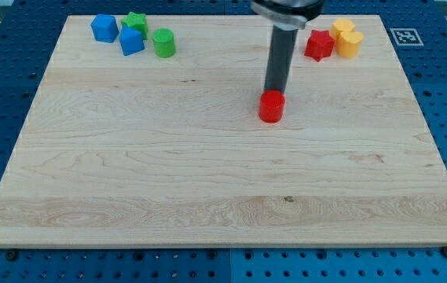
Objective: Slide the red circle towards bottom center
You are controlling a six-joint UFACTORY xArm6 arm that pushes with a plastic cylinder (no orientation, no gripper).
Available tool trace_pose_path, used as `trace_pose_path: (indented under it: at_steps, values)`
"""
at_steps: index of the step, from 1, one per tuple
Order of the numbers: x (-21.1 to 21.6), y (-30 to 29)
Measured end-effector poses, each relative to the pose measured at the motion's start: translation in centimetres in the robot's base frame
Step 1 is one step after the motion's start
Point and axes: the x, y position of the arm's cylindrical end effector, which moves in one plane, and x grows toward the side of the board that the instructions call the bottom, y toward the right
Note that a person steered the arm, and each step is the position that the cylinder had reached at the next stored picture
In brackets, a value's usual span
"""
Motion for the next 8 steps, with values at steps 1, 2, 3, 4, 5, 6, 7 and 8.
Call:
trace_pose_path:
  at_steps: [1, 2, 3, 4, 5, 6, 7, 8]
  values:
    - [1.8, -3.3]
    - [2.2, -4.9]
    - [2.0, -5.0]
    - [0.1, -4.8]
    - [0.1, -4.4]
    - [0.3, -3.8]
    - [1.1, -3.4]
    - [1.7, -1.3]
